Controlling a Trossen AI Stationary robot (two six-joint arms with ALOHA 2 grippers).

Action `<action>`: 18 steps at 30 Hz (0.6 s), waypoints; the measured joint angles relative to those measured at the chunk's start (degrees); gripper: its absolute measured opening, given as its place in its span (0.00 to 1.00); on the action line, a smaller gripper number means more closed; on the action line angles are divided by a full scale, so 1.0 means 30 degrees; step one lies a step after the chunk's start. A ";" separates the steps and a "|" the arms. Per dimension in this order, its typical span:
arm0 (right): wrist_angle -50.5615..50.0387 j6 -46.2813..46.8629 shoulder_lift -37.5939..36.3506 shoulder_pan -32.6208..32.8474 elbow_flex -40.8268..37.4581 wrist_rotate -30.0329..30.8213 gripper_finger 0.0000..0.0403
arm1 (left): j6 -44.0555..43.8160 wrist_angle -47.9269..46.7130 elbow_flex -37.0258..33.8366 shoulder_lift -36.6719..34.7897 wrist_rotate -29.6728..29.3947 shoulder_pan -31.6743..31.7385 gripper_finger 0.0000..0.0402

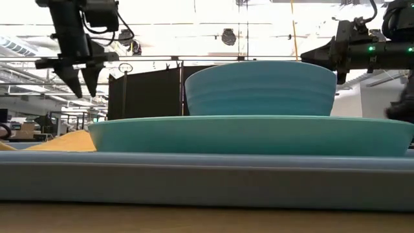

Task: Set up tray
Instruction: Put the orange fork on the yellow napkin

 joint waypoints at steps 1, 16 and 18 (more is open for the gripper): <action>-0.0075 -0.0060 0.0003 0.0000 0.0003 0.0000 0.16 | 0.0569 0.0015 0.0054 0.0106 0.0326 0.0833 0.43; -0.0096 0.0052 0.0007 0.0000 0.0002 -0.0066 0.16 | 0.4433 0.1113 -0.0510 0.5057 0.4288 0.6957 0.43; -0.0096 0.0100 0.0007 0.0000 0.0000 -0.0073 0.16 | 0.4619 0.1010 -0.0510 0.5967 0.4178 0.7067 0.43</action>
